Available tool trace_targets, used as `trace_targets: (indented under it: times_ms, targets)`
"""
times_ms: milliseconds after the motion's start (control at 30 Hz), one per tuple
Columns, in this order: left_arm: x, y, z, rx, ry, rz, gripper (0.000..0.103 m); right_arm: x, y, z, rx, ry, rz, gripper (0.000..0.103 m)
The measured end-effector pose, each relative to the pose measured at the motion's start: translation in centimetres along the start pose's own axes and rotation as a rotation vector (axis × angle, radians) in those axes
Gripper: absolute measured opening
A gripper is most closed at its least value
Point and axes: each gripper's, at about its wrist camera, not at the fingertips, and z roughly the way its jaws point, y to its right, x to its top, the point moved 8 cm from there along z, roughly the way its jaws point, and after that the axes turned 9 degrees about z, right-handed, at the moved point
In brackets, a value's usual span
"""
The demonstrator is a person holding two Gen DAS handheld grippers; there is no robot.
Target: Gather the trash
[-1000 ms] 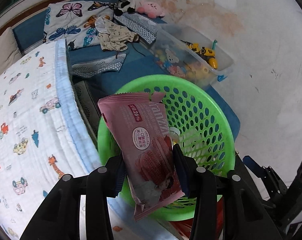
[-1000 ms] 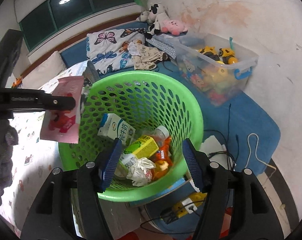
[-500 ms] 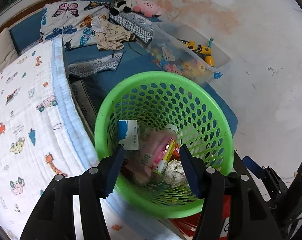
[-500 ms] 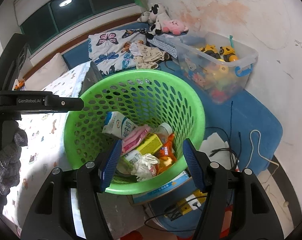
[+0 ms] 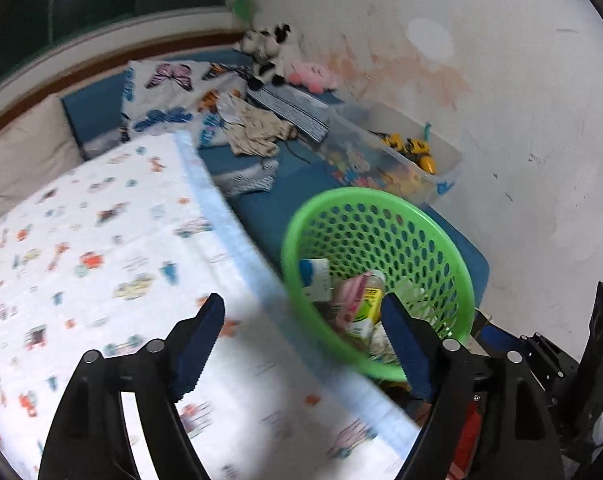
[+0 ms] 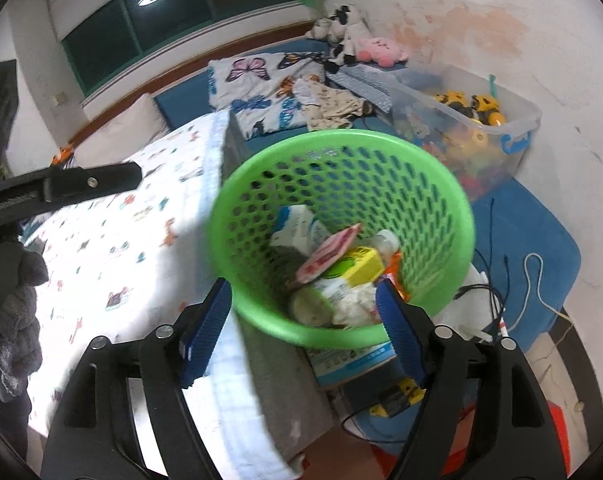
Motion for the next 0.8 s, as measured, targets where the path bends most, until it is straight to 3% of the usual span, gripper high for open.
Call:
trace_targets:
  times_ms: [167, 500, 800]
  targets:
    - [-2.7, -3.3, -3.6, 0.060, 0.038, -0.038, 0.093, -1.4, -3.7, -0.7, -0.007, 0.003, -0.065, 0.084]
    - [-8.6, -9.5, -9.8, 0.182, 0.091, -0.116, 0.095, -3.6, -9.3, -2.0, 0.012, 0.028, -0.126, 0.090]
    - [-12.0, -10.7, -14.0, 0.261, 0.155, -0.150, 0.096, -5.4, -11.9, -4.1, 0.011, 0.080, -0.150, 0.091]
